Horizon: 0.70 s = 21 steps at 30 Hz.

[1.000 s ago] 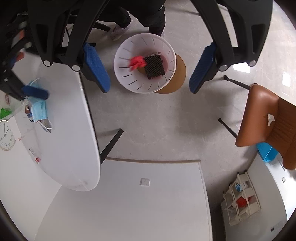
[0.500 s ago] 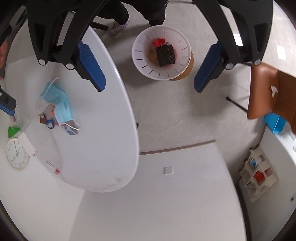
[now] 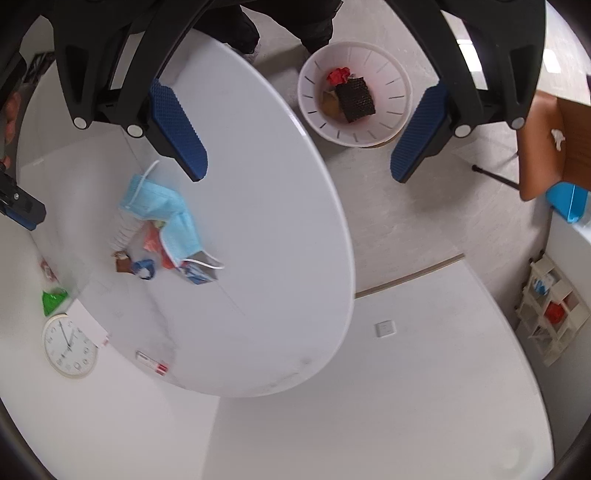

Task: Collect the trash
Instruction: 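Move both tools back toward the table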

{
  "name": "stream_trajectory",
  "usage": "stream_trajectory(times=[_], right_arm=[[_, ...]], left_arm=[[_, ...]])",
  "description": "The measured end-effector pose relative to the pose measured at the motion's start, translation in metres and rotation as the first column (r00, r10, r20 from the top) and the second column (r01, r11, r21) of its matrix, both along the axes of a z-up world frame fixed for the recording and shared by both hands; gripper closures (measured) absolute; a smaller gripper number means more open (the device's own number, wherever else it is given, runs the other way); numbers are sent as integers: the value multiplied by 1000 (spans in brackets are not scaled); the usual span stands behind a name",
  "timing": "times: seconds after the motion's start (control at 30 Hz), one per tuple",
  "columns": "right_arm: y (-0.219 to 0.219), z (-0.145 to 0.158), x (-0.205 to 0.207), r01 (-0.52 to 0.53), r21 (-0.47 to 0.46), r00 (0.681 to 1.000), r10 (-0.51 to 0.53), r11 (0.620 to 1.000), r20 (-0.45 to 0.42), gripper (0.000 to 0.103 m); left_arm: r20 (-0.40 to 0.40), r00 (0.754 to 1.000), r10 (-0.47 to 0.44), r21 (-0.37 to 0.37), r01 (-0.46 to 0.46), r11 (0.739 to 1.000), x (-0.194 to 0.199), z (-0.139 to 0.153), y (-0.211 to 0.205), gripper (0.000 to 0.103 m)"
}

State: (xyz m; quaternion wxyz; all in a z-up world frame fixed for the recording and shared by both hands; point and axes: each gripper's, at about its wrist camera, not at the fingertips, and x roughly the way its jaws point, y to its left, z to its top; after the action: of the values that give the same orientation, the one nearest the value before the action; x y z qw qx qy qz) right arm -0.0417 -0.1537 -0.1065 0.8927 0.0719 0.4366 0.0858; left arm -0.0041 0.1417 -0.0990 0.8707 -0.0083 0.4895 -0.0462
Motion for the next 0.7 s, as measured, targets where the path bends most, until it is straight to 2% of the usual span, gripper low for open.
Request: stream_trajectory(times=[0.47, 0.7], right_arm=[[-54, -29, 13, 125, 29, 990, -123, 992, -63, 3], [-101, -45, 34, 207, 44, 975, -203, 977, -85, 3]], left_arm=[[-45, 983, -177, 10, 178, 984, 40, -7, -75, 8], [-17, 949, -315, 10, 316, 949, 94, -4, -162, 8]])
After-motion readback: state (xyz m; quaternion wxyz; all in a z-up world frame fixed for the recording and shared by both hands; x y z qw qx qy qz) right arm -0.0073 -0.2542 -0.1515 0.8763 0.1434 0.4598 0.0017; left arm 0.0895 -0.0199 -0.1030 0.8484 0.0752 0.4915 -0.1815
